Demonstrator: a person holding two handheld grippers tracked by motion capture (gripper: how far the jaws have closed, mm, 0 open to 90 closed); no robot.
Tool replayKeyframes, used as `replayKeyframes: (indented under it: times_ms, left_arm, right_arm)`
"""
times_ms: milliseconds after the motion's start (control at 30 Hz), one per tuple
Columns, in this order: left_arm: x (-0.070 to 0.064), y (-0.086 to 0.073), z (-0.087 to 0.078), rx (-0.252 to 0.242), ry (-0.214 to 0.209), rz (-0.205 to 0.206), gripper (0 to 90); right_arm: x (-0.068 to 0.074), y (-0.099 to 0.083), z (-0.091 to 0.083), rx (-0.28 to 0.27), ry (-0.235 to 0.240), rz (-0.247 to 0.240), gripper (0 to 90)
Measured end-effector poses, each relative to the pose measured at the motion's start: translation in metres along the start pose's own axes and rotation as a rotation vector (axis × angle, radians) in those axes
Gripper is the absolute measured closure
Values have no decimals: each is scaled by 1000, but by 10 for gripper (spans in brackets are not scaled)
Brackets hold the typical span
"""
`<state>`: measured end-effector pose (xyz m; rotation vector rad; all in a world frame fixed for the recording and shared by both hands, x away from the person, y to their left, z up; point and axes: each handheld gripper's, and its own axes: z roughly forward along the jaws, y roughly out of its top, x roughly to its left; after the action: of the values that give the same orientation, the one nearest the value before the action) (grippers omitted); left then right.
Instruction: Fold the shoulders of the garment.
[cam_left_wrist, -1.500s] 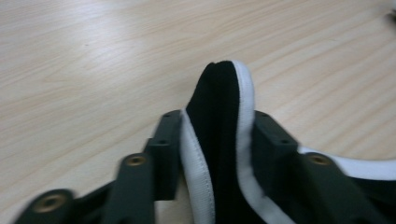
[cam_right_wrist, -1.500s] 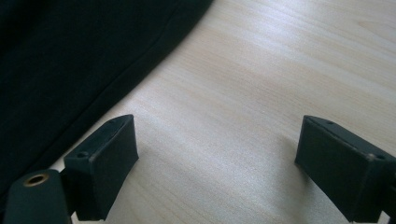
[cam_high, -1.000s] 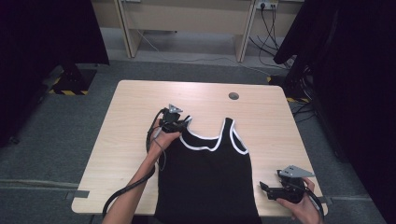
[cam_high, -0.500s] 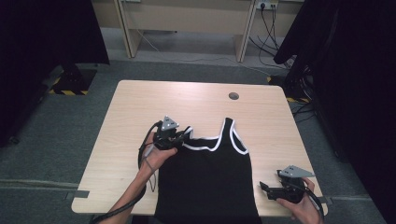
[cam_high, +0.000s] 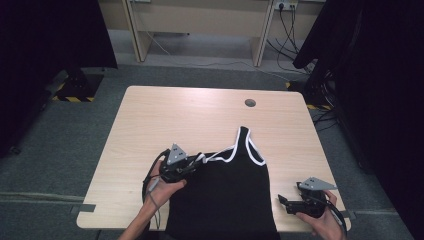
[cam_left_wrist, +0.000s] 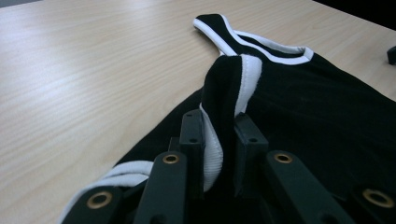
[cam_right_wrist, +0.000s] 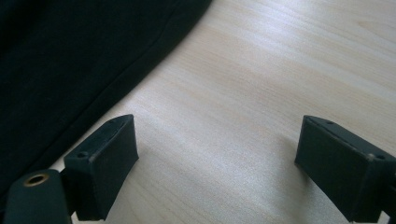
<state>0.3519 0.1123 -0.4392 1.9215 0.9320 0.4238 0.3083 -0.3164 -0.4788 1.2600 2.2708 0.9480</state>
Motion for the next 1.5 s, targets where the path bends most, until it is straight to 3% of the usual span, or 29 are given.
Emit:
replayKeyframes:
  times_ms: [233,433,567,700,767,1000,1200,1300,1333,1500]
  left_arm:
    - [-6,-17,-6,20,1,11,732]
    - [-11,-30,-11,45,8,26,529]
    - [-17,-30,-21,34,-20,39,430]
    - [-26,-27,-33,19,-27,69,410]
    - [-27,-28,-34,22,-29,63,405]
    - [-15,-35,-23,58,-8,19,401]
    - [-3,-41,-16,96,35,3,340]
    - [3,-41,-10,117,59,12,325]
    - [11,-41,-3,133,87,19,320]
    - [25,-42,8,162,104,5,335]
  right_arm:
    - [0,0,0,0,0,0,132]
    - [0,0,0,0,0,0,132]
    - [0,0,0,0,0,0,132]
    - [0,0,0,0,0,0,132]
    - [0,0,0,0,0,0,132]
    - [0,0,0,0,-1,0,132]
    - [0,0,0,0,-1,0,132]
    - [0,0,0,0,-1,1,132]
    - [0,0,0,0,-1,1,132]
    - [0,0,0,0,-2,1,132]
